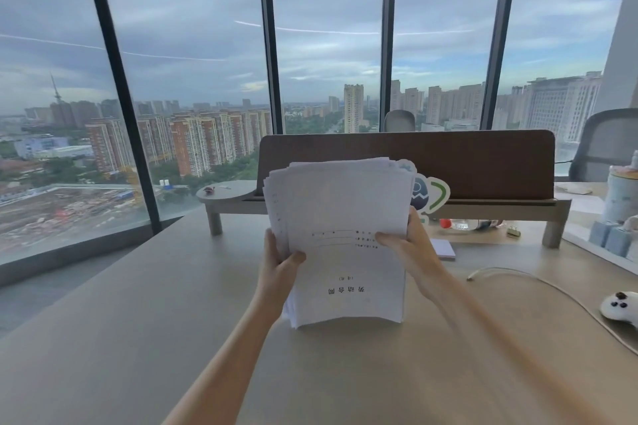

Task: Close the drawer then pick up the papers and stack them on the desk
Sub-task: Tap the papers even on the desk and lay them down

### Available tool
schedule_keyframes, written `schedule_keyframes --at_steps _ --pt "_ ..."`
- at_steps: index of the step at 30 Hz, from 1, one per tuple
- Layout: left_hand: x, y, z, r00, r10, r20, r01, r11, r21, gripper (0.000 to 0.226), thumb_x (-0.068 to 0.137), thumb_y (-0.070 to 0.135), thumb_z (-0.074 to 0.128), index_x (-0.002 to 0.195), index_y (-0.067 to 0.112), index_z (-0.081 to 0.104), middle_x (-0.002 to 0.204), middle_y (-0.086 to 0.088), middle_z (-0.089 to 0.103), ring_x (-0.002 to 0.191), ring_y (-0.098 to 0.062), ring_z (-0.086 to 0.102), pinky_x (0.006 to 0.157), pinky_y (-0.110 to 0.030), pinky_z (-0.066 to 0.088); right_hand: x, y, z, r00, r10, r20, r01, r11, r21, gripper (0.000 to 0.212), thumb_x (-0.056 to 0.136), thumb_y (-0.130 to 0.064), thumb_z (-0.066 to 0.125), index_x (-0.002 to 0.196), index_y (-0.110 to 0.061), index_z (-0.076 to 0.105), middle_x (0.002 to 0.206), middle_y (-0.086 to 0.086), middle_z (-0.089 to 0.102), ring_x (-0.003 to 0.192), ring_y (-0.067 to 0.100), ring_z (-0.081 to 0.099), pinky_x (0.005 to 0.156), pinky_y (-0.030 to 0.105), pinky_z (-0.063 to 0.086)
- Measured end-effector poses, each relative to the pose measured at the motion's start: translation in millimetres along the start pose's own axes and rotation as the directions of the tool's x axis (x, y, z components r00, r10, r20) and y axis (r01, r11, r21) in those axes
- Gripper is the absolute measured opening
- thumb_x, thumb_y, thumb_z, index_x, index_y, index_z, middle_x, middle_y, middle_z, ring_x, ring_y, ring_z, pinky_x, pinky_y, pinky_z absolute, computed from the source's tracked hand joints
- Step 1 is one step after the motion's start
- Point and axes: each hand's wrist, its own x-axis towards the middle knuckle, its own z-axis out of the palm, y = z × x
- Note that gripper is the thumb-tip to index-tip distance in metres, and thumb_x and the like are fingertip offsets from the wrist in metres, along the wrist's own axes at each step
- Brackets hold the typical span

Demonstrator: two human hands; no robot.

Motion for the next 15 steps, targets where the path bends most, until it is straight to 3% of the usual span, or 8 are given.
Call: schedule_keyframes --at_steps 4,8,12,15 --pt "-4.9 8.0 3.2 0.999 0.024 0.042 -0.026 0.998 0.057 0.043 0.077 -0.009 0.049 0.109 0.018 0.047 0.101 -0.009 0.062 0.091 -0.026 0.061 0.08 -0.042 0.052 -4.3 -10.6 -0.8 0.999 -0.051 -0.001 0.051 0.999 -0.021 0.055 0.078 -0.01 0.068 0.122 -0.029 0.041 0.113 -0.001 0.059 0.109 0.019 0.058 0.092 0.047 0.053" --pt "-8.8 19.2 12.1 0.995 0.087 0.051 -0.09 0.993 0.074 0.04 0.079 -0.014 0.043 0.11 0.012 0.046 0.089 0.0 0.056 0.08 -0.021 0.055 0.065 -0.029 0.046 -7.6 -18.8 1.8 0.991 -0.097 -0.088 0.107 0.987 0.117 0.045 0.081 0.001 0.063 0.112 -0.024 0.043 0.104 -0.001 0.059 0.101 0.021 0.061 0.093 0.05 0.051" --pt "-10.2 23.6 10.3 0.988 0.111 0.111 -0.115 0.993 0.037 0.063 0.077 -0.019 0.04 0.115 0.031 0.047 0.108 -0.007 0.062 0.094 -0.023 0.061 0.078 -0.038 0.053 -6.9 -21.2 -0.2 0.989 -0.121 -0.084 0.127 0.989 0.074 0.048 0.079 -0.011 0.067 0.115 -0.031 0.042 0.105 -0.004 0.062 0.102 0.021 0.063 0.092 0.053 0.053" --pt "-7.4 19.8 5.6 0.983 0.102 0.153 -0.108 0.994 0.028 0.06 0.078 -0.018 0.04 0.119 0.026 0.043 0.115 -0.015 0.06 0.099 -0.025 0.061 0.081 -0.039 0.053 -3.3 -18.1 -3.9 0.99 -0.107 -0.087 0.113 0.991 0.067 0.053 0.078 -0.02 0.07 0.12 -0.038 0.043 0.109 -0.008 0.065 0.106 0.018 0.064 0.091 0.047 0.053"
